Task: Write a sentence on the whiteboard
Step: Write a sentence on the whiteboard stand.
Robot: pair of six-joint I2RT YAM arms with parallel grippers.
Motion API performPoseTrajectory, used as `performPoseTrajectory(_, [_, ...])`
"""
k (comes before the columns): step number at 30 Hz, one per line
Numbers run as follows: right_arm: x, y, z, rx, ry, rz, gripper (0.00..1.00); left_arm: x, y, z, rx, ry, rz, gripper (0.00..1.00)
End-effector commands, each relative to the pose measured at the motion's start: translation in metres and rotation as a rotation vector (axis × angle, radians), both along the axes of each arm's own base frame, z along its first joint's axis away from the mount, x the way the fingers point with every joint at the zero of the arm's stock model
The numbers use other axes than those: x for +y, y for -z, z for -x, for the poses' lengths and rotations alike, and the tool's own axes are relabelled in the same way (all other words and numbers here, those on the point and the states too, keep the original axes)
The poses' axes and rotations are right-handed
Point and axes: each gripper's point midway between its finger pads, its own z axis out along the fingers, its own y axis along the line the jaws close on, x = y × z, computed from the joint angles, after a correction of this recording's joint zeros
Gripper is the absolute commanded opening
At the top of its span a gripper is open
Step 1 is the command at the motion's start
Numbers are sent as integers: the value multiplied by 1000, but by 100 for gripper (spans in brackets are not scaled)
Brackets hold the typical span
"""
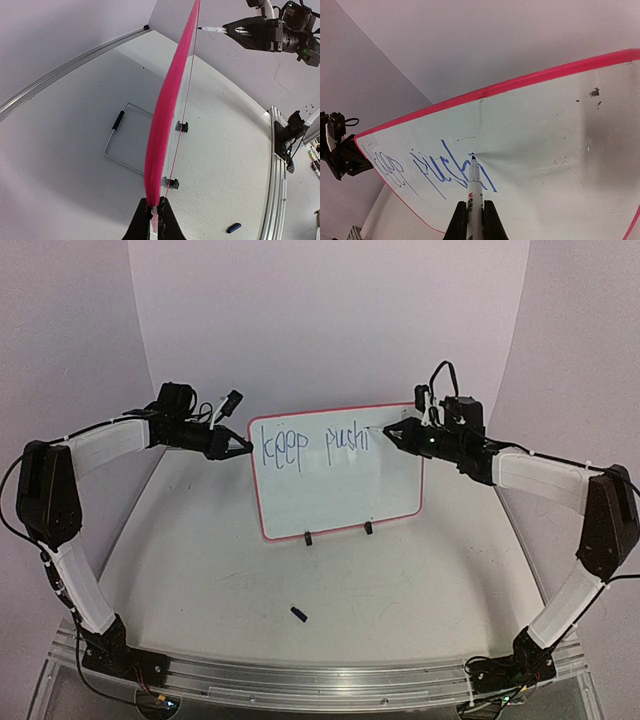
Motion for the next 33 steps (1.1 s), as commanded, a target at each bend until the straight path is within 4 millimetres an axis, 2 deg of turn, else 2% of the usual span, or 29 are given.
performPoseTrajectory(1, [-13, -36, 11, -100, 33, -22, 0, -8, 3, 12, 24, 29, -27, 0])
performPoseTrajectory(14, [-10, -8, 0, -33, 47, 0, 0, -8, 2, 13, 22, 29, -29, 0])
performPoseTrajectory(23, [-9, -5, -7, -28, 52, 7, 0, -8, 2, 14, 20, 30, -30, 0])
performPoseTrajectory(28, [-12, 3, -6, -13, 66, 15, 0, -8, 1, 13, 19, 29, -30, 0])
performPoseTrajectory(33, [-16, 23, 2, 30, 73, 28, 0, -8, 1, 13, 18, 28, -31, 0])
